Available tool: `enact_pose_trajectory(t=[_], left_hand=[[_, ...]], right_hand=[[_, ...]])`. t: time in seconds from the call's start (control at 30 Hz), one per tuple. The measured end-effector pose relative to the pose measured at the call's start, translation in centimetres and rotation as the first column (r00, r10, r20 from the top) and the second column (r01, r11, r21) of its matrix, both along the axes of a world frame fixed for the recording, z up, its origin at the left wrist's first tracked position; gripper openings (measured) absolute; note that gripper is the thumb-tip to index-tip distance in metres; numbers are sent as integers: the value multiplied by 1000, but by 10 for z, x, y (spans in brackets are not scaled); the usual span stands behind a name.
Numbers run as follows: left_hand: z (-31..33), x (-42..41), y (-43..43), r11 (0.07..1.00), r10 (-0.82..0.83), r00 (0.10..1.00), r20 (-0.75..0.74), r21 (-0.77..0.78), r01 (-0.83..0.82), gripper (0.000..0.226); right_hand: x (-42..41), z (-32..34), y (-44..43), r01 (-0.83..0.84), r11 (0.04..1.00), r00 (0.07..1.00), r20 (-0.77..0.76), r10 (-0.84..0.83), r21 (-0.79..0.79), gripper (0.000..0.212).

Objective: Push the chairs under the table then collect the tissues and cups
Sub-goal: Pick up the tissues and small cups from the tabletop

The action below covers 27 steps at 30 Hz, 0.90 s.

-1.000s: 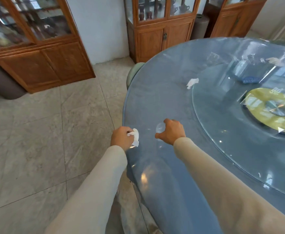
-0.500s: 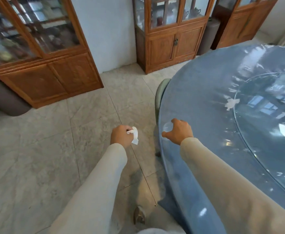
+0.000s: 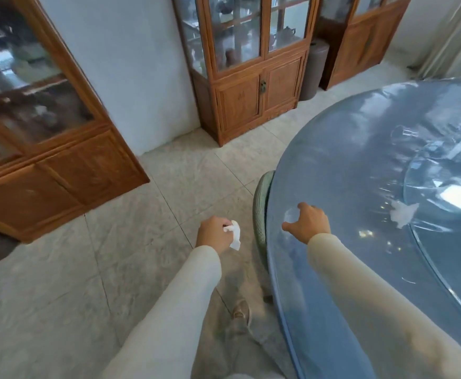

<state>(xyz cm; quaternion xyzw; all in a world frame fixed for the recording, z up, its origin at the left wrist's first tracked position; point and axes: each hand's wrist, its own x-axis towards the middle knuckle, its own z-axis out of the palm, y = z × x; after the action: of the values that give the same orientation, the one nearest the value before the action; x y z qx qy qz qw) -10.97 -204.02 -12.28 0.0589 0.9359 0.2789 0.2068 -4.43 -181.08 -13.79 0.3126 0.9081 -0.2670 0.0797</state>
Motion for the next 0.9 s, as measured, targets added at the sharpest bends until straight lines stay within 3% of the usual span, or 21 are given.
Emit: enact_pose_trajectory(t=[0.2,0.43,0.63,0.77,0.9], left_hand=[[6,-88,78,974,-221,975,37,-36,222,24],[-6,-141,171,873,-485,874,29,-42,486,21],[-28,-166,241,719,-693,718,57,-16,695,19],[-39,-187,286,586,-808,586,50,-17,810,19],[-44,-199,325,462,-884,459,89,24,886,21]], right_hand=[[-59,-13,53,195,980,980,57,-192,-38,64],[-76,-34,89,364,930,925,137,-355,-50,59],[-90,-48,92,487,869,870,139,-473,-93,50],[-96,-45,96,576,808,807,244,-538,-125,61],[-101,-48,86,679,717,729,255,-635,-155,68]])
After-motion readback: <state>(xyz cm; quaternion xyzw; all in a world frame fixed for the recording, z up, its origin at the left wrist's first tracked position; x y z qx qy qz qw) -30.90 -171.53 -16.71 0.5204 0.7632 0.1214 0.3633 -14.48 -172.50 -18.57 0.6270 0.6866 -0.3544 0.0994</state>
